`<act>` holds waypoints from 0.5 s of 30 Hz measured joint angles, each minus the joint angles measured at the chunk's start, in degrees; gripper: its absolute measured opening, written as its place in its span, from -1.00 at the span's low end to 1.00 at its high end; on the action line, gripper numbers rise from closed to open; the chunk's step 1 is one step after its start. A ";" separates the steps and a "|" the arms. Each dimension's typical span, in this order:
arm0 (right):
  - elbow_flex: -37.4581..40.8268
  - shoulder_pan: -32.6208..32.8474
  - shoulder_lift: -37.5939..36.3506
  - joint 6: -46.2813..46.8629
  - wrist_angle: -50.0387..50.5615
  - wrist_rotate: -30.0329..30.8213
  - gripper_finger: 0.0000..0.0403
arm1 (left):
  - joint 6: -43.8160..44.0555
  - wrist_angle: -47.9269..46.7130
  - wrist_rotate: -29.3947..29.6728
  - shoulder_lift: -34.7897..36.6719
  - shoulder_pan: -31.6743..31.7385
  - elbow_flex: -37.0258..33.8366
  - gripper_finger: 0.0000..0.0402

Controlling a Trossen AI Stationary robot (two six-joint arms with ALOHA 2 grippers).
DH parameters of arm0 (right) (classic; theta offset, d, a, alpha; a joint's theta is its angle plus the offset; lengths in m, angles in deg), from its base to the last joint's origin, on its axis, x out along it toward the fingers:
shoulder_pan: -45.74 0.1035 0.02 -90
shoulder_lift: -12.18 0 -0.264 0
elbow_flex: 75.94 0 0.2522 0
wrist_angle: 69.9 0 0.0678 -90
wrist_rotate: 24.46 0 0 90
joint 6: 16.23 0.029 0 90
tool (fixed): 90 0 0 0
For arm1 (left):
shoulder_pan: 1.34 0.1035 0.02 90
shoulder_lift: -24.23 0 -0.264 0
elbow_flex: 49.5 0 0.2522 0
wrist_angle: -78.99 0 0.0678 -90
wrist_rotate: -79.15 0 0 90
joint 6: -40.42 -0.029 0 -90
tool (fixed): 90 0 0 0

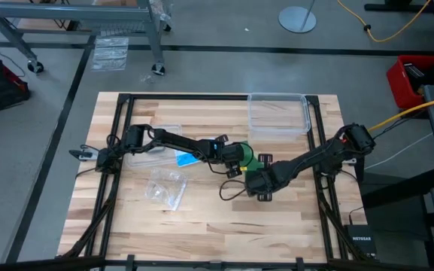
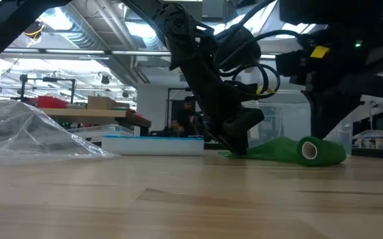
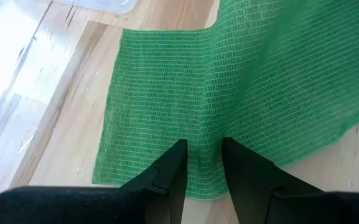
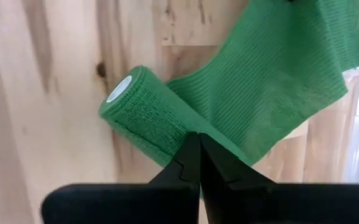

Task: Roll bandage
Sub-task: Roll the green bandage

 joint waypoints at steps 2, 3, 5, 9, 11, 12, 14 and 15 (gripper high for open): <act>0.00 -1.00 0.00 -0.46 0.02 0.00 -1.00 | 0.00 -0.30 0.02 0.00 0.00 0.02 -0.53; 0.02 -1.46 0.00 -0.82 0.04 -0.06 -1.00 | 0.00 -0.57 0.06 0.02 0.00 0.02 -0.53; 0.04 -2.21 0.02 -1.91 0.04 -0.04 -1.00 | 0.00 -0.99 0.12 0.02 0.02 0.02 -0.53; 0.04 -3.64 0.04 -3.26 0.13 -0.29 -1.00 | -0.04 -1.53 0.16 0.07 0.02 0.07 -0.53; 0.04 -4.18 0.04 -3.25 0.37 -2.07 -1.00 | -0.59 -2.02 0.18 0.11 0.04 0.08 -0.53; 0.04 -4.30 0.04 -3.29 0.64 -3.36 -1.00 | -1.09 -2.09 0.20 0.11 0.07 0.09 -0.53; 0.04 -4.19 -0.02 -3.26 1.09 -5.66 -1.00 | -1.87 -2.10 0.46 0.11 0.07 0.09 -0.53; 0.02 -4.18 -0.06 -3.25 1.21 -6.47 -1.00 | -1.90 -2.09 0.55 0.11 0.07 0.09 -0.53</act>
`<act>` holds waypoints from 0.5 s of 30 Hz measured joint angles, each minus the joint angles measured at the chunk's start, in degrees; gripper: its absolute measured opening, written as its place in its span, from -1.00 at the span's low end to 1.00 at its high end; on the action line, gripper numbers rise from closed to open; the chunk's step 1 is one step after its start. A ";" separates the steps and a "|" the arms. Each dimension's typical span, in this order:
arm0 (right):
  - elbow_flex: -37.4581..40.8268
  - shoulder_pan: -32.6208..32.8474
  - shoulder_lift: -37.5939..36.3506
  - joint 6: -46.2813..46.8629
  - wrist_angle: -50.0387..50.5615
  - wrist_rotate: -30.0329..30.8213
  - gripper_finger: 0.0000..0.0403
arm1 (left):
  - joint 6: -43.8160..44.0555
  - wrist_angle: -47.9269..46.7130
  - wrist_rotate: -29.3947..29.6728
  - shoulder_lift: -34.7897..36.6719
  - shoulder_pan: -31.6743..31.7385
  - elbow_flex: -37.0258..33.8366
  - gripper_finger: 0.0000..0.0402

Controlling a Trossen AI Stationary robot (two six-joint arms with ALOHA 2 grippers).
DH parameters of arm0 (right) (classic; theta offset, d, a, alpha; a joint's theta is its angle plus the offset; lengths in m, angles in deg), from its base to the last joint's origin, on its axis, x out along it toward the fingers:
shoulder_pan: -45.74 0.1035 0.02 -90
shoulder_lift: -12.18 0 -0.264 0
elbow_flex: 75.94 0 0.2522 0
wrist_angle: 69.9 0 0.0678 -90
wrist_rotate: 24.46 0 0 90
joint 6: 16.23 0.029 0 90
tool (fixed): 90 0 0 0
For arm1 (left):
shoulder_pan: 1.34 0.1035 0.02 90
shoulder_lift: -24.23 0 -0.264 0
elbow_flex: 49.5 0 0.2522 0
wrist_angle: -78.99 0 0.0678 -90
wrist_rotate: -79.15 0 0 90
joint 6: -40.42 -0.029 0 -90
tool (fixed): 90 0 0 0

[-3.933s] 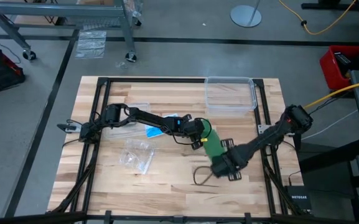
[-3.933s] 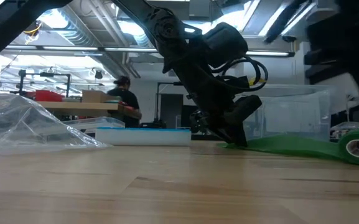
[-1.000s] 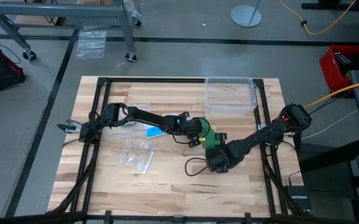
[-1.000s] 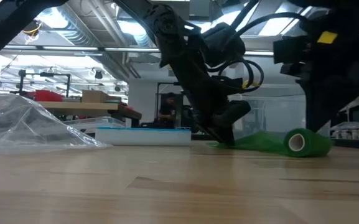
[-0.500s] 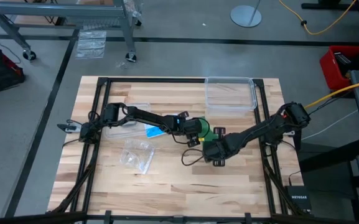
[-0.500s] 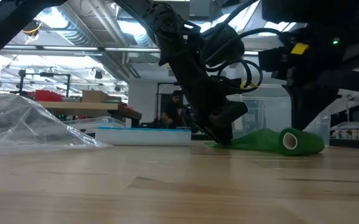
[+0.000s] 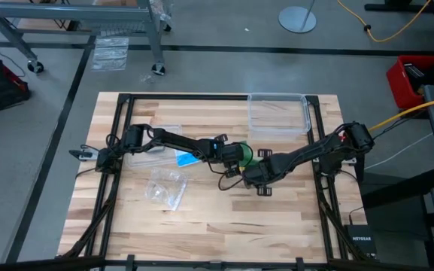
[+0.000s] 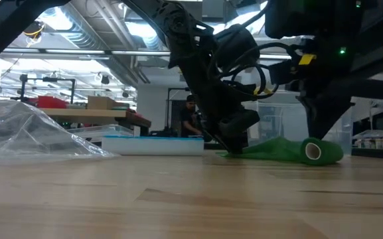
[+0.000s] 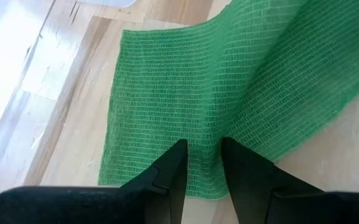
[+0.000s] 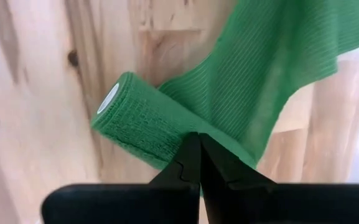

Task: Roll bandage
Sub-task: Roll the green bandage

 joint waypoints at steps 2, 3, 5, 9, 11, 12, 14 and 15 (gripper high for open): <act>-0.02 0.53 -0.01 0.23 0.46 -1.04 -1.00 | 0.13 0.01 -0.01 0.00 0.00 -0.02 -0.53; -0.03 0.79 -0.01 0.25 0.91 -1.19 -1.00 | 0.24 0.02 -0.01 0.00 0.00 0.00 -0.53; -0.09 1.25 -0.08 0.30 2.10 -2.10 -1.00 | 0.19 0.02 -0.01 0.00 0.00 -0.01 -0.53; -0.09 1.71 -0.09 0.55 4.12 -4.51 -1.00 | -1.61 0.13 -0.15 0.00 -0.14 -0.02 -0.51; -0.07 1.71 -0.09 0.63 4.43 -6.09 -1.00 | -2.70 0.28 -0.13 0.00 -0.22 -0.02 -0.47; -0.02 1.71 -0.09 0.68 4.63 -7.01 -1.00 | -2.82 0.41 -0.24 0.00 -0.22 -0.02 -0.44; 0.05 1.72 0.00 0.68 5.08 -8.12 -1.00 | -2.84 0.62 -0.39 0.00 -0.22 -0.04 -0.37; 0.09 1.76 0.06 0.68 5.16 -8.26 -1.00 | -2.82 0.73 -0.39 0.00 -0.22 -0.07 -0.34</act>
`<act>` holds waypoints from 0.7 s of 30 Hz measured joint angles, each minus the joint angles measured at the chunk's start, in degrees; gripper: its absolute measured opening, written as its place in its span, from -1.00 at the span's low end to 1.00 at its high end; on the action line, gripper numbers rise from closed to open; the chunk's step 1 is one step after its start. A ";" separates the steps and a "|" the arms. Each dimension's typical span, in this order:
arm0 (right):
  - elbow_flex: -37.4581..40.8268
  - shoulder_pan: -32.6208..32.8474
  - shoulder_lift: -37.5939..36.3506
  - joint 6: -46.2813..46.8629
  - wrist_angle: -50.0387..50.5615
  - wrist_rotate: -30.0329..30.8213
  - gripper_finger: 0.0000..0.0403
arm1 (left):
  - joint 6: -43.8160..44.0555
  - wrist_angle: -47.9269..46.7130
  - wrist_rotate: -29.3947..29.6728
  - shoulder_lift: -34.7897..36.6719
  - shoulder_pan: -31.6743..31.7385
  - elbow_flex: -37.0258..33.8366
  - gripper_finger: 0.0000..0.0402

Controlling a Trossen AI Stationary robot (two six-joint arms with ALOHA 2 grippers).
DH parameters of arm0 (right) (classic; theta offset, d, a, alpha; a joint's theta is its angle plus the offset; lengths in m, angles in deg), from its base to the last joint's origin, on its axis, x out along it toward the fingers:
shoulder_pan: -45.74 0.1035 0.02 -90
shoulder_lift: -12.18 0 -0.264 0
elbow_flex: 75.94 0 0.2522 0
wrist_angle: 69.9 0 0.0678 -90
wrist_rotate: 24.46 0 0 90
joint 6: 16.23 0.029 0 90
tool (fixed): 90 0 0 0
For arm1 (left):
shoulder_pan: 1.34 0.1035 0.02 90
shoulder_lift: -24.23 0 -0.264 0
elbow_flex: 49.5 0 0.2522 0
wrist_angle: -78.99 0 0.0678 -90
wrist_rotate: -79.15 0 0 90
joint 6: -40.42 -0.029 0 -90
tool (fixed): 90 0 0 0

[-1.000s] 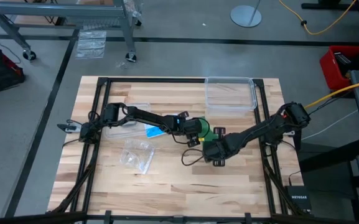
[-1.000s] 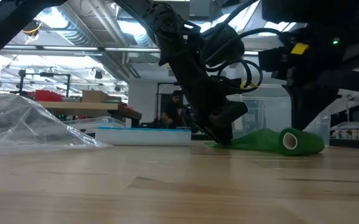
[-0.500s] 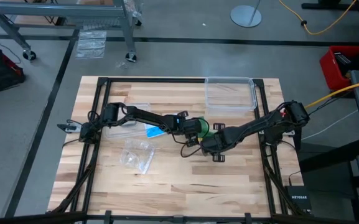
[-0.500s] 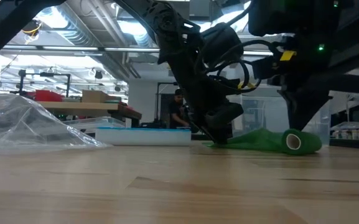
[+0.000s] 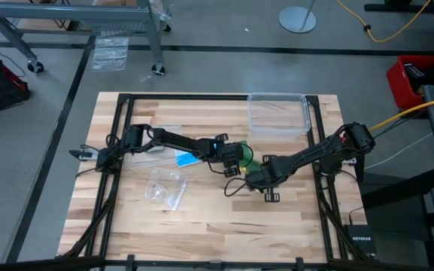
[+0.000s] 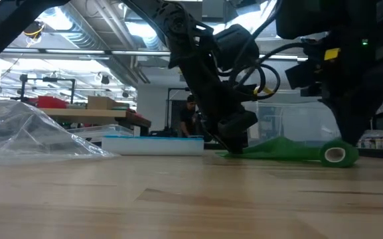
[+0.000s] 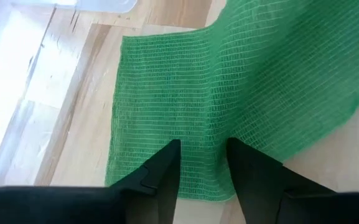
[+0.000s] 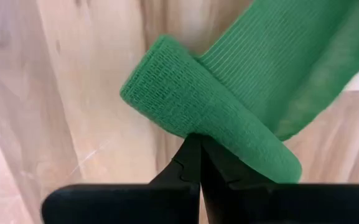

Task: Roll bandage
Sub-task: Roll the green bandage

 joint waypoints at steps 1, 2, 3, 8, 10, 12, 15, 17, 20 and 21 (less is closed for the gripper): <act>0.06 0.02 0.00 0.00 0.06 -0.25 -1.00 | 0.06 0.09 0.00 0.00 0.00 0.00 -0.30; 0.08 0.21 0.04 0.00 0.08 -0.45 -1.00 | 0.16 0.12 0.00 0.00 0.00 0.00 -0.27; 0.08 0.32 0.04 0.00 0.18 -0.59 -1.00 | 0.38 0.16 -0.01 0.00 0.00 0.00 -0.25; 1.04 2.08 0.17 -0.02 0.03 -0.89 -1.00 | 3.19 2.43 -0.45 -0.08 -0.21 -0.09 -0.23; 1.74 2.89 0.22 -0.02 -0.55 -0.79 -1.00 | 2.80 4.19 -0.54 -0.17 -0.52 -0.17 -0.26; 2.71 3.76 0.22 0.80 -1.60 -0.70 -1.00 | 2.65 6.20 -0.66 -0.24 -0.80 -0.17 -0.28; 4.22 4.65 0.22 2.41 -2.92 -1.07 -1.00 | 2.64 8.52 -0.79 -0.26 -0.85 -0.17 -0.31; 5.01 5.17 0.22 2.55 -3.80 -1.76 -1.00 | 2.78 9.30 -0.85 -0.28 -0.85 -0.17 -0.31; 5.55 5.53 0.22 3.07 -4.34 -1.80 -1.00 | 2.78 9.71 -0.85 -0.28 -0.85 -0.17 -0.32; 5.55 5.50 0.22 3.15 -4.43 -1.80 -1.00 | 2.78 9.72 -0.85 -0.28 -0.85 -0.17 -0.32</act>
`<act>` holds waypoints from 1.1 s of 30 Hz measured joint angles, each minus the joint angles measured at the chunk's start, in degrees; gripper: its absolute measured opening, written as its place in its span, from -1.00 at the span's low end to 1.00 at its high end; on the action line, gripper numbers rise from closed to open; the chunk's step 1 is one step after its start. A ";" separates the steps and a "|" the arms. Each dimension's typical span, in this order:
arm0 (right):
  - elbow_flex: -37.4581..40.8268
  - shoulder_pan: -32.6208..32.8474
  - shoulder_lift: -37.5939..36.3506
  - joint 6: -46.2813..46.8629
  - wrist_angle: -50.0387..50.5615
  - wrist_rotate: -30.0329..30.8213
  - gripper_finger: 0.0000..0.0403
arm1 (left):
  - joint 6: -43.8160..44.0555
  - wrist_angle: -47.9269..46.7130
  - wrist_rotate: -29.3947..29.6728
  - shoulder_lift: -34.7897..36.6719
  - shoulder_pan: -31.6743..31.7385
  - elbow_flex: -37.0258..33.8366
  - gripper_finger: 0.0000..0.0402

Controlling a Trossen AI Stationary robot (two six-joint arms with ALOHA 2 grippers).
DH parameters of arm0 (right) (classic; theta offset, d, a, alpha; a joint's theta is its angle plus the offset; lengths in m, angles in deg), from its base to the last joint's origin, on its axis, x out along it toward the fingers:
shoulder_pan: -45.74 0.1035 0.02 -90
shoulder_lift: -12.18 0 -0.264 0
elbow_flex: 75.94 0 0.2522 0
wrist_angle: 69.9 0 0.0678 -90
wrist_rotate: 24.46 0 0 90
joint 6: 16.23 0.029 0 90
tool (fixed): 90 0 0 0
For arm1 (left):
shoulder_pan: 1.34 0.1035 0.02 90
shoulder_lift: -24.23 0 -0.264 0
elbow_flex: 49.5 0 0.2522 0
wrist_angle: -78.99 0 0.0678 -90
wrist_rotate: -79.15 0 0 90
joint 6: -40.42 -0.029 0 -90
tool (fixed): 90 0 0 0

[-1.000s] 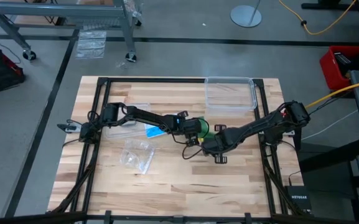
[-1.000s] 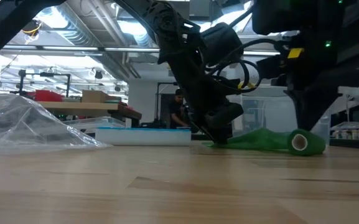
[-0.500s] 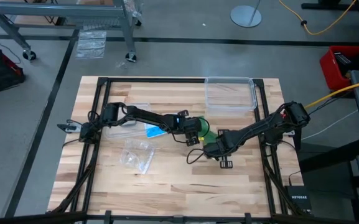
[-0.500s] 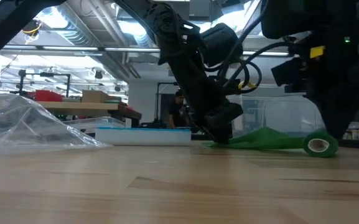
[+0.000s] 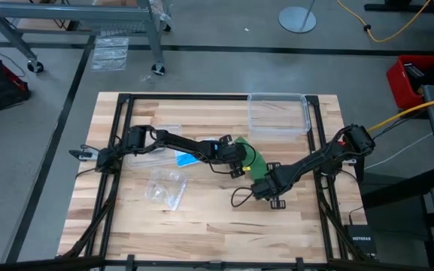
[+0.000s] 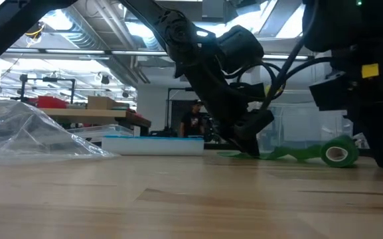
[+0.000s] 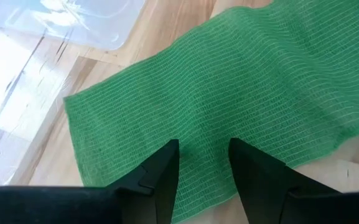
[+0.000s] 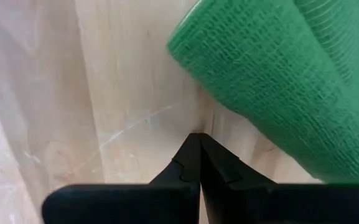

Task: Roll bandage
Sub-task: Roll the green bandage

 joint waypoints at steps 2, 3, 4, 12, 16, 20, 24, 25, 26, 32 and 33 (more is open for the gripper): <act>0.00 -0.04 0.00 0.08 -0.06 0.03 -1.00 | 0.02 -0.02 0.02 0.00 0.00 0.00 -0.32; 0.00 -0.03 0.00 0.08 -0.06 0.18 -1.00 | 0.02 -0.04 0.02 0.00 0.00 0.00 -0.32; 0.00 -0.04 -0.02 0.08 -0.10 0.47 -1.00 | 0.03 -0.11 0.03 0.00 0.00 0.00 -0.32; -0.04 -0.04 -0.04 0.07 -1.57 3.31 -1.00 | 0.09 -3.63 0.43 0.02 0.02 0.15 -0.32; -0.66 -0.11 -0.07 0.05 -1.85 5.87 -1.00 | 0.11 -5.87 0.55 0.07 0.02 0.15 -0.32; -2.24 -0.09 -0.07 -0.24 -1.81 8.67 -1.00 | 0.27 -7.66 0.75 0.15 0.02 0.17 -0.32; -3.50 -0.58 -0.11 -0.82 -1.85 12.30 -1.00 | 0.50 -8.36 1.07 0.17 0.01 0.17 -0.32; -3.64 -0.99 -0.13 -0.82 -1.88 12.93 -1.00 | 0.50 -8.42 1.07 0.17 0.02 0.19 -0.32; -3.67 -1.57 -0.13 -0.99 -1.90 13.31 -1.00 | 0.50 -8.60 1.07 0.17 0.01 0.20 -0.32; -3.67 -5.56 -0.13 -3.60 -2.72 15.89 -1.00 | 0.52 -11.20 1.09 0.35 0.00 0.28 -0.32; -3.67 -6.21 -0.13 -4.01 -3.25 16.09 -1.00 | 0.52 -11.54 1.07 0.39 0.02 0.28 -0.32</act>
